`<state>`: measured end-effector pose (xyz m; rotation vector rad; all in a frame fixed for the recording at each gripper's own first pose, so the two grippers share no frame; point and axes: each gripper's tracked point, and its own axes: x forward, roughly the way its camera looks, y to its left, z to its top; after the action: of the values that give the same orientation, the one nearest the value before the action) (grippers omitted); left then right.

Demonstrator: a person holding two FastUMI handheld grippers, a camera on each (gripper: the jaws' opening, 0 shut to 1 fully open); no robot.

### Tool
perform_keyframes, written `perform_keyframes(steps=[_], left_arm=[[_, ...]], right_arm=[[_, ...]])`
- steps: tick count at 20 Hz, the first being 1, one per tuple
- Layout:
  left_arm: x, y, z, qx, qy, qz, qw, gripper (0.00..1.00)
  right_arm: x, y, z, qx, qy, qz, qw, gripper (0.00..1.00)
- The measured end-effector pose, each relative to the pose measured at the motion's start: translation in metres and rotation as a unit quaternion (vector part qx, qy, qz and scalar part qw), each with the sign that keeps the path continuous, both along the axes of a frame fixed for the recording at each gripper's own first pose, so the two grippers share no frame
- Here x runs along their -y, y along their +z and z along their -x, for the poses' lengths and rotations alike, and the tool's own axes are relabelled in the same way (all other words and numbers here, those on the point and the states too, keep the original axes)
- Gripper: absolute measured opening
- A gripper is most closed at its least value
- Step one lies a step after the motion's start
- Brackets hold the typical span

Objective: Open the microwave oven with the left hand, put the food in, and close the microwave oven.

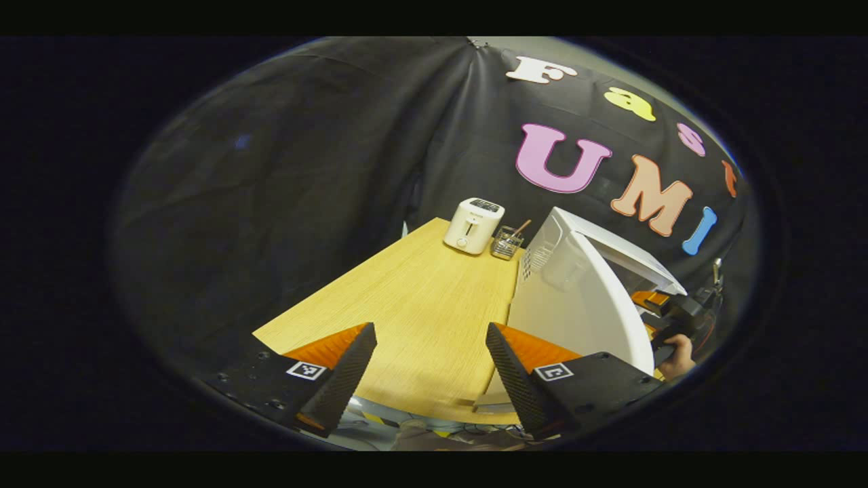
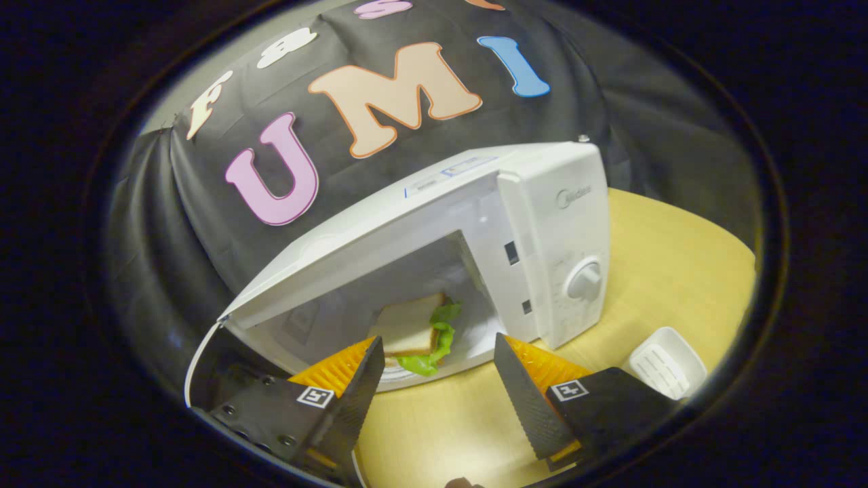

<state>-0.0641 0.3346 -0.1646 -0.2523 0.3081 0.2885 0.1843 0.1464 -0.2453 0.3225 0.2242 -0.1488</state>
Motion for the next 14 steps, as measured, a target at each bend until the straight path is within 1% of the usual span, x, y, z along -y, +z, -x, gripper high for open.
perform_keyframes(steps=[4, 7, 9, 10, 11, 13, 14], left_arm=[[0.002, -0.002, -0.004, -0.005, -0.009, -0.006, 1.000, 0.96], [0.007, -0.002, -0.009, -0.008, -0.023, -0.011, 1.000, 0.92], [0.012, 0.001, -0.016, -0.011, -0.035, -0.012, 0.999, 0.83], [0.016, 0.002, -0.021, -0.013, -0.044, -0.015, 0.999, 0.76], [0.021, 0.001, -0.026, -0.015, -0.056, -0.018, 0.998, 0.72], [0.032, -0.001, -0.028, -0.023, -0.079, -0.023, 0.996, 0.58], [0.035, -0.003, -0.032, -0.028, -0.089, -0.027, 0.995, 0.29]], right_arm=[[0.002, 0.017, 0.060, 0.006, -0.010, 0.016, 1.000, 0.99], [0.002, 0.022, 0.101, -0.005, -0.010, 0.028, 1.000, 0.99], [0.008, 0.032, 0.125, -0.002, -0.016, 0.049, 0.999, 0.99], [0.013, 0.036, 0.135, 0.000, -0.022, 0.056, 0.998, 0.99], [0.017, 0.040, 0.144, 0.001, -0.026, 0.059, 0.998, 0.99], [0.024, 0.046, 0.159, 0.003, -0.037, 0.058, 0.998, 0.99], [0.027, 0.050, 0.165, 0.004, -0.042, 0.061, 0.997, 0.99]])
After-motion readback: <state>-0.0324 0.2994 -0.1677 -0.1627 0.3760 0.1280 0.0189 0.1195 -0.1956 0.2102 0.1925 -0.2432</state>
